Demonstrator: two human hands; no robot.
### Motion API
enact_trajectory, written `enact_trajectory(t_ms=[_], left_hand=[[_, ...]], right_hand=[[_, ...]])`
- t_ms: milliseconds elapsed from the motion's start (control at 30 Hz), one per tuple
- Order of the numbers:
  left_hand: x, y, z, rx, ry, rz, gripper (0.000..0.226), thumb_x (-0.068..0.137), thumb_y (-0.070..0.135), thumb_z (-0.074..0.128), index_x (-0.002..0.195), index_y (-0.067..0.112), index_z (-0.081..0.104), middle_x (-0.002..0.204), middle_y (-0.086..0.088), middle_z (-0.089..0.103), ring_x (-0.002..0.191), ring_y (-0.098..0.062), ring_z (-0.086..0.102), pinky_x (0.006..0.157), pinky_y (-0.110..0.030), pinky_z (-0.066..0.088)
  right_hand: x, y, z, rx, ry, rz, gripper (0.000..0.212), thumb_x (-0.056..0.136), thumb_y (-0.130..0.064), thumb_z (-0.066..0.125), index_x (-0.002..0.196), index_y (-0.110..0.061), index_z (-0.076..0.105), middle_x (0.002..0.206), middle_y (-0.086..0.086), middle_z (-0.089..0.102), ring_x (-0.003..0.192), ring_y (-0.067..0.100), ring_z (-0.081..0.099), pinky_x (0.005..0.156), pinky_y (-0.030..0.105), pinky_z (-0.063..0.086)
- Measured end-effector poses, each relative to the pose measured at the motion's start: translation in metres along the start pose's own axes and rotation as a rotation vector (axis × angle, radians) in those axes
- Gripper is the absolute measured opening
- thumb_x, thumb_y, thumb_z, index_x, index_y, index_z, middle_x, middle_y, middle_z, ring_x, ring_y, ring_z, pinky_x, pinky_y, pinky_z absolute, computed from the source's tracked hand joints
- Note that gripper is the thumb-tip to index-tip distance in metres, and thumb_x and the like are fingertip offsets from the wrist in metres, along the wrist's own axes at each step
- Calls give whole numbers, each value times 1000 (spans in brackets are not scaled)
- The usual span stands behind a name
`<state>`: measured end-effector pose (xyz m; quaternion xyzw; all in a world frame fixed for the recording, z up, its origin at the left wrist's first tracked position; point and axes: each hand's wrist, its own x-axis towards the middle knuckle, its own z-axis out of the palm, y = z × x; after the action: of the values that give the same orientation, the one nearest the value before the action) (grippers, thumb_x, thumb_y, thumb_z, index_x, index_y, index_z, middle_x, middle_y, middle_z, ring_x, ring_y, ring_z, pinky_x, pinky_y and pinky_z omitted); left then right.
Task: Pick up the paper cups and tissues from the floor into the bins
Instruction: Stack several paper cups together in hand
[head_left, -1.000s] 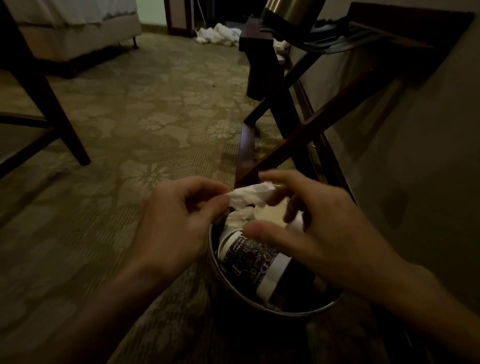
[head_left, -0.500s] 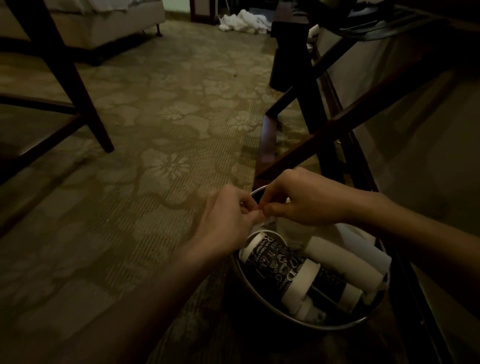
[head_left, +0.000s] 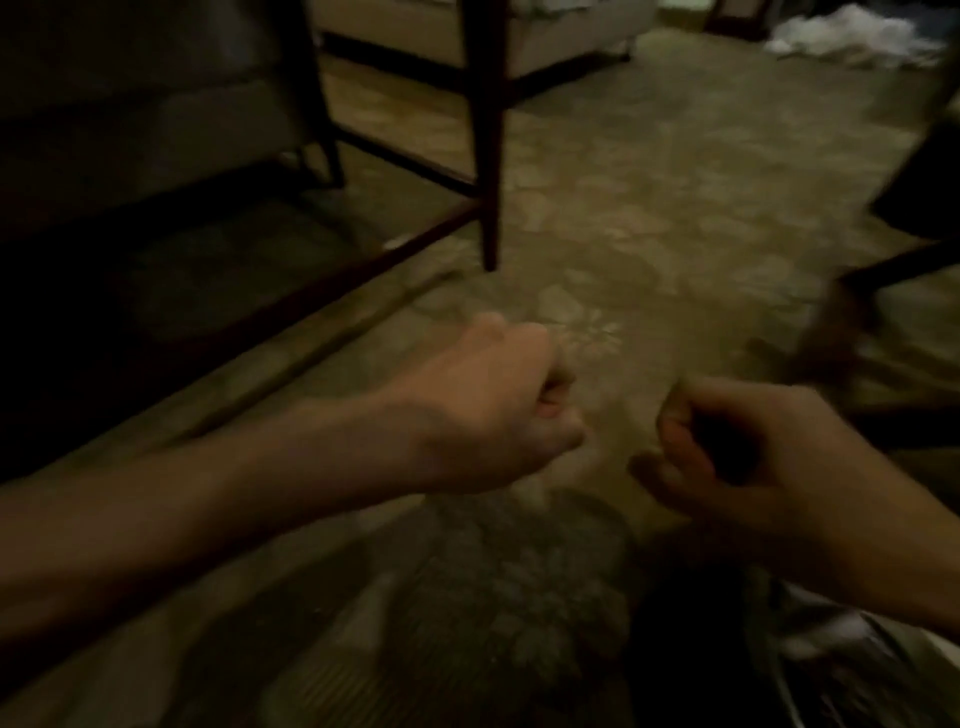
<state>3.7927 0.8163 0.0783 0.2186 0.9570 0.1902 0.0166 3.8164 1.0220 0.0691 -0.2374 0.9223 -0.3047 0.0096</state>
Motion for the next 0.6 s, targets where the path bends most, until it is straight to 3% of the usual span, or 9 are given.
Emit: enact_trajectory(t_ms=[100,200,267,333,367,500,600], left_hand=[[-56,-50,-58,127,-40,-167,37,82,52,55,67,19,57,59,4,57,57,-8,54,48,-31,42],[-132,-82,-110,116,-54,-352,37,77,68,43,79,35,60,75,22,62,63,2,59,43,-23,38],[-195,-92,-136,107,-9,-510,35,77,70,43,82,39,59,70,26,61,54,5,58,39,-17,36],[-265,-94,-152,142,89,-680,36,76,72,41,82,40,58,58,20,59,48,1,55,40,-21,34],[-302,-93,-157,162,139,-769,37,77,73,41,80,40,57,54,17,56,46,-2,53,41,-24,33],[-460,-63,-138,94,285,-1195,39,76,74,44,74,37,57,54,15,55,49,-2,50,48,-27,36],[-563,-21,-77,-20,420,-1485,32,78,69,45,79,40,58,69,20,60,63,-1,56,52,-23,40]], right_hand=[[46,-49,41,33,-206,-197,18,71,-56,58,75,-39,51,71,-20,59,57,2,55,49,17,41],[89,-122,83,80,-386,-465,13,76,-59,56,79,-49,48,86,-30,57,72,-9,57,55,12,43],[108,-180,116,155,-554,-610,11,80,-56,57,84,-50,48,83,-24,59,74,-6,58,60,17,46],[112,-241,153,241,-706,-744,11,81,-50,58,86,-42,53,80,-20,58,74,-2,58,62,25,51],[110,-272,172,267,-750,-817,13,80,-48,57,86,-37,54,79,-22,57,74,-3,56,62,24,48],[57,-389,259,303,-957,-1086,13,78,-41,57,85,-29,55,71,-29,51,69,-6,47,60,12,32],[-21,-451,326,272,-1190,-1214,14,80,-39,60,89,-32,53,71,-18,48,67,-6,41,68,19,35]])
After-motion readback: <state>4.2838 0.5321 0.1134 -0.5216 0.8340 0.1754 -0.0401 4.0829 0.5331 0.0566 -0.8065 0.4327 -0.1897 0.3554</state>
